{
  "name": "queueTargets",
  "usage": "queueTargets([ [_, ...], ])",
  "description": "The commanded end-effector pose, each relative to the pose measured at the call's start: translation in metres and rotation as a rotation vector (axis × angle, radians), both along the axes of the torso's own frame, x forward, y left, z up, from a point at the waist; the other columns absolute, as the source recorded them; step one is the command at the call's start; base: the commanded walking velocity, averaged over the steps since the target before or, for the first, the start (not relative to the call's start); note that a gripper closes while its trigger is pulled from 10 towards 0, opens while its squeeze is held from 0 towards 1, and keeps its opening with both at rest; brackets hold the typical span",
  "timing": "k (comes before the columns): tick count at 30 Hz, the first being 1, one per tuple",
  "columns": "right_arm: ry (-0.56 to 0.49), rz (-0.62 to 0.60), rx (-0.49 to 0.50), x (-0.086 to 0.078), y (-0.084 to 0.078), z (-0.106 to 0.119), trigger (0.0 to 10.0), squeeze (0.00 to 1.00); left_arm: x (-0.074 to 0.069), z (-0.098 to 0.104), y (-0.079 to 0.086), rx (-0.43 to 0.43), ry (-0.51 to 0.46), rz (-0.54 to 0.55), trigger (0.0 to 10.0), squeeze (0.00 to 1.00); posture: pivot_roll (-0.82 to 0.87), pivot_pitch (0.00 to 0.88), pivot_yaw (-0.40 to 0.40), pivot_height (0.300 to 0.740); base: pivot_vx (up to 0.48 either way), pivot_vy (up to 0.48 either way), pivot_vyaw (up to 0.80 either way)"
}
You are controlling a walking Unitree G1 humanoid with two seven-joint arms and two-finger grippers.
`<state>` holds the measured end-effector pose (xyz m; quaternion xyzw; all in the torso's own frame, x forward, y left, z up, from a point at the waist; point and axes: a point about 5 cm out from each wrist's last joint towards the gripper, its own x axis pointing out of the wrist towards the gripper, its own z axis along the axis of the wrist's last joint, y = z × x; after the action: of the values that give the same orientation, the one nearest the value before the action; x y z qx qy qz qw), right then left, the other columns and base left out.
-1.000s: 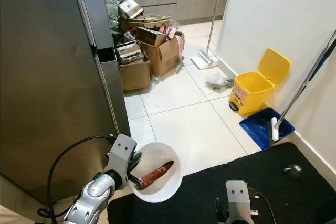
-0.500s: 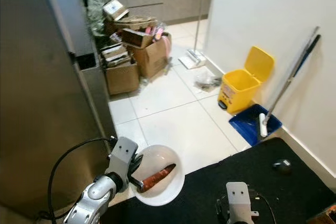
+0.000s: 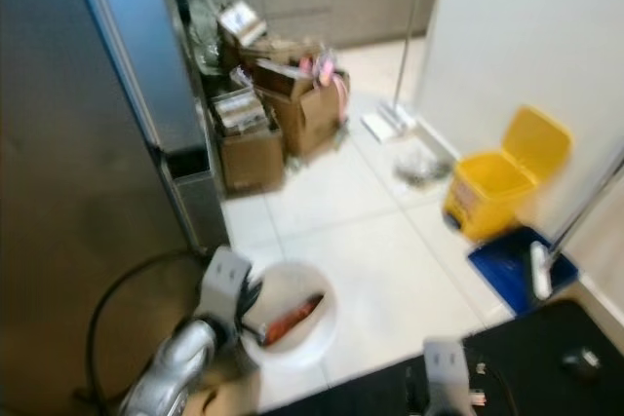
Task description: Restocking fridge
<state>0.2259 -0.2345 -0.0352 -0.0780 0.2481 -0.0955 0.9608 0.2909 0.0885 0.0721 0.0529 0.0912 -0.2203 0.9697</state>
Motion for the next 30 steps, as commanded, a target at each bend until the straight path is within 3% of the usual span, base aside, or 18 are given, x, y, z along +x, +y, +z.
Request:
queueTargets([
  [1, 0.043, -0.010, 0.011, -0.013, 0.001, -0.009, 10.0, 0.04, -0.006, -0.009, 0.005, -0.004, 0.039, 0.019, 10.0, 0.00, -0.12, 0.125, 0.006, 0.717, 0.000, 0.000, 0.00],
  [10, 0.047, 0.004, 0.019, -0.014, 0.003, -0.010, 10.0, 0.04, -0.017, -0.012, 0.016, -0.012, 0.044, 0.036, 10.0, 0.00, -0.11, 0.128, 0.013, 0.717, 0.000, 0.000, 0.00],
  [16, 0.032, 0.100, 0.004, -0.011, 0.014, -0.009, 10.0, 0.04, -0.033, -0.016, 0.030, -0.010, 0.056, 0.070, 10.0, 0.00, -0.11, 0.133, 0.023, 0.717, 0.000, 0.000, 0.00],
  [18, -0.014, 0.179, -0.008, 0.000, 0.025, -0.002, 10.0, 0.04, -0.047, -0.021, 0.052, 0.021, 0.071, 0.141, 10.0, 0.00, -0.10, 0.137, 0.030, 0.717, 0.000, 0.000, 0.00],
  [20, -0.027, 0.195, -0.009, 0.003, 0.027, 0.000, 10.0, 0.04, -0.051, -0.022, 0.057, 0.033, 0.073, 0.157, 10.0, 0.00, -0.10, 0.137, 0.030, 0.717, 0.000, 0.000, 0.00],
  [23, -0.102, 0.272, 0.013, 0.019, 0.041, 0.013, 10.0, 0.03, -0.062, -0.026, 0.087, 0.080, 0.087, 0.269, 10.0, 0.00, -0.09, 0.140, 0.034, 0.717, 0.000, 0.000, 0.00],
  [25, -0.180, 0.358, 0.044, 0.035, 0.058, 0.028, 10.0, 0.04, -0.065, -0.026, 0.114, 0.119, 0.086, 0.398, 10.0, 0.00, -0.08, 0.139, 0.033, 0.717, 0.000, 0.000, 0.00],
  [26, -0.180, 0.358, 0.044, 0.035, 0.058, 0.028, 10.0, 0.04, -0.065, -0.026, 0.114, 0.119, 0.086, 0.398, 10.0, 0.00, -0.08, 0.139, 0.033, 0.717, 0.000, 0.000, 0.00],
  [27, -0.218, 0.398, 0.057, 0.042, 0.066, 0.035, 10.0, 0.03, -0.066, -0.027, 0.126, 0.132, 0.088, 0.461, 10.0, 0.00, -0.07, 0.138, 0.032, 0.717, 0.000, 0.000, 0.00],
  [28, -0.218, 0.398, 0.057, 0.042, 0.066, 0.035, 10.0, 0.03, -0.066, -0.027, 0.126, 0.132, 0.088, 0.461, 10.0, 0.00, -0.07, 0.138, 0.032, 0.717, 0.000, 0.000, 0.00],
  [29, -0.258, 0.439, 0.078, 0.050, 0.075, 0.044, 10.0, 0.04, -0.066, -0.027, 0.140, 0.141, 0.094, 0.542, 10.0, 0.00, -0.07, 0.137, 0.029, 0.717, 0.000, 0.000, 0.00],
  [30, -0.258, 0.439, 0.078, 0.050, 0.075, 0.044, 10.0, 0.04, -0.066, -0.027, 0.140, 0.141, 0.094, 0.542, 10.0, 0.00, -0.07, 0.137, 0.029, 0.717, 0.000, 0.000, 0.00],
])
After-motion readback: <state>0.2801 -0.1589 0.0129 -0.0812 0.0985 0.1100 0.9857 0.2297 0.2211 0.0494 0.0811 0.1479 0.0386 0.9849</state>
